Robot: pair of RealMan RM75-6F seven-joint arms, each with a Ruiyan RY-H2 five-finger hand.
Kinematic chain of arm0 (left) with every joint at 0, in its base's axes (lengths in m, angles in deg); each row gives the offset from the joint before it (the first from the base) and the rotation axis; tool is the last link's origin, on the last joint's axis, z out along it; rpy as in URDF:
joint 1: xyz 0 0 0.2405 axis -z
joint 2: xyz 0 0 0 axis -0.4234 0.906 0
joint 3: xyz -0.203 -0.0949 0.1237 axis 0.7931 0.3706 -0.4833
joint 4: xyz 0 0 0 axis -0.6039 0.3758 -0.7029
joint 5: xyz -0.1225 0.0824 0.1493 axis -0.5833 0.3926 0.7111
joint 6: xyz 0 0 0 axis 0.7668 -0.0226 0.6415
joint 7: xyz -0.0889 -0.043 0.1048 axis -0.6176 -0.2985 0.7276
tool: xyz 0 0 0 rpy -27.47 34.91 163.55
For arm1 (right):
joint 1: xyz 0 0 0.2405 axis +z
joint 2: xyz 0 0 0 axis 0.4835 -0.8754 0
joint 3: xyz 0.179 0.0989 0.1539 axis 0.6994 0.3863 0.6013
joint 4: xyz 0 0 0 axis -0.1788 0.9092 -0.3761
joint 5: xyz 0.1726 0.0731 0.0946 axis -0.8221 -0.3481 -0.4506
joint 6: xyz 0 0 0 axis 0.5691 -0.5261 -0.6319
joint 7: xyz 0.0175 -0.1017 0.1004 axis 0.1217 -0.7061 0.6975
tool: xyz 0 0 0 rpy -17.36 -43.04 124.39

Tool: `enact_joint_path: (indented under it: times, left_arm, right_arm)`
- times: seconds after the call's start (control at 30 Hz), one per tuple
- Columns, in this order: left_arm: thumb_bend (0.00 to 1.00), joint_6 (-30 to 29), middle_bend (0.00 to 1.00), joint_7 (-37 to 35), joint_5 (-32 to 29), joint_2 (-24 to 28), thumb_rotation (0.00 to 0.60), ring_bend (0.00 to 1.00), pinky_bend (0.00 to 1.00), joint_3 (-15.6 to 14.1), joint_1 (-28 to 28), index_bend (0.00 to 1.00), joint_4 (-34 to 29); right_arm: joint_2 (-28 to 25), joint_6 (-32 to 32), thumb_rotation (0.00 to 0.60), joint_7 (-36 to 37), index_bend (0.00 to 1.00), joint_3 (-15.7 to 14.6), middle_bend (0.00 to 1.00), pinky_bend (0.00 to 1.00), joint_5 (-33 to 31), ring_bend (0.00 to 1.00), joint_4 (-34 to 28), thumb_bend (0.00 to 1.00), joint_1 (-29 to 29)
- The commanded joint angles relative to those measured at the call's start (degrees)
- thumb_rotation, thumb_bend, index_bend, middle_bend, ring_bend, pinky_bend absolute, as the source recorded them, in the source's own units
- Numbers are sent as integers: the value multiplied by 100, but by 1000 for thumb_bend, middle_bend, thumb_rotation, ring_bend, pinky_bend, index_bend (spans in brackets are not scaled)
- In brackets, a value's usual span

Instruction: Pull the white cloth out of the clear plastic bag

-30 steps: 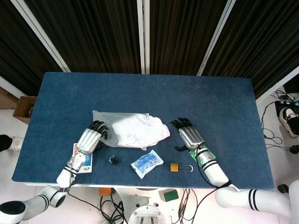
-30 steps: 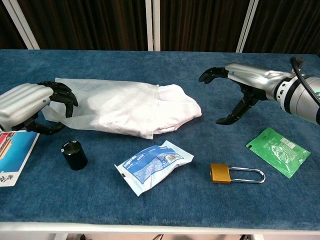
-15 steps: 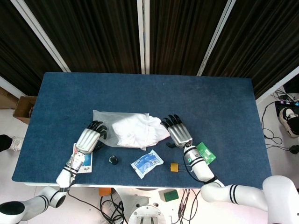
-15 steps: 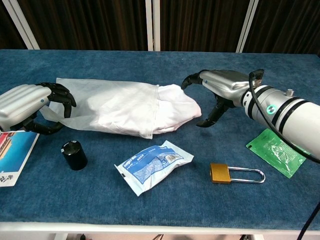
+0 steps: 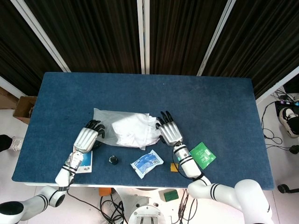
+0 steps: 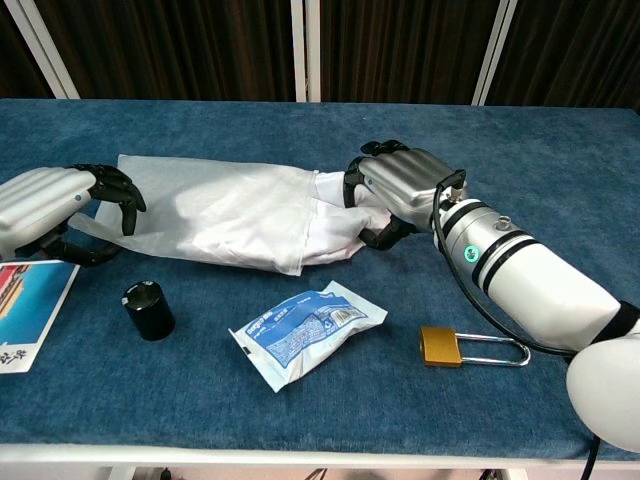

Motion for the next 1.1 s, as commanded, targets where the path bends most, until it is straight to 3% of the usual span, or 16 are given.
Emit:
enact_joint_path:
  times: [0.03, 0.2, 0.53, 0.77, 0.87, 0.93, 1.03, 1.1]
  left_arm:
    - [472, -12, 309, -27, -30, 13, 600, 164, 161, 34, -4, 624, 16]
    - [472, 4, 309, -99, -132, 66, 600, 164, 161, 138, 5, 624, 51]
    - [472, 128, 309, -171, -459, 126, 600, 164, 161, 441, 51, 624, 289]
    - [472, 235, 308, -86, -657, 81, 600, 164, 161, 566, 51, 624, 517]
    - [476, 272, 297, -69, -666, 87, 600, 164, 161, 543, 38, 608, 518]
    - [477, 269, 280, 42, -645, 121, 600, 162, 160, 507, 26, 574, 487]
    - [474, 332, 232, 261, -644, 267, 600, 137, 157, 448, -3, 447, 268]
    - [469, 342, 205, 383, -692, 369, 600, 124, 156, 473, -23, 359, 85]
  right_arm:
    - [178, -171, 600, 341, 706, 114, 326, 77, 197, 86, 367, 639, 19]
    - [-151, -477, 600, 740, 784, 198, 357, 81, 462, 99, 411, 665, -70]
    - [-1639, -898, 600, 850, 787, 384, 347, 81, 452, 98, -410, 665, -627]
    - [-1944, -663, 600, 930, 771, 231, 333, 79, 242, 98, -402, 663, -983]
    - [-2020, -224, 600, 788, 655, 50, 268, 38, 82, 64, -478, 612, -1074]
    - [-2176, 108, 600, 566, 459, -1, 182, 5, -132, 13, -724, 474, -1109]
    - [-2624, 629, 600, -126, 212, -14, 88, 0, -720, 0, -1350, 279, -1139]
    - [-2914, 767, 600, -473, 116, -22, 57, 0, -1003, 0, -1707, 207, -1154]
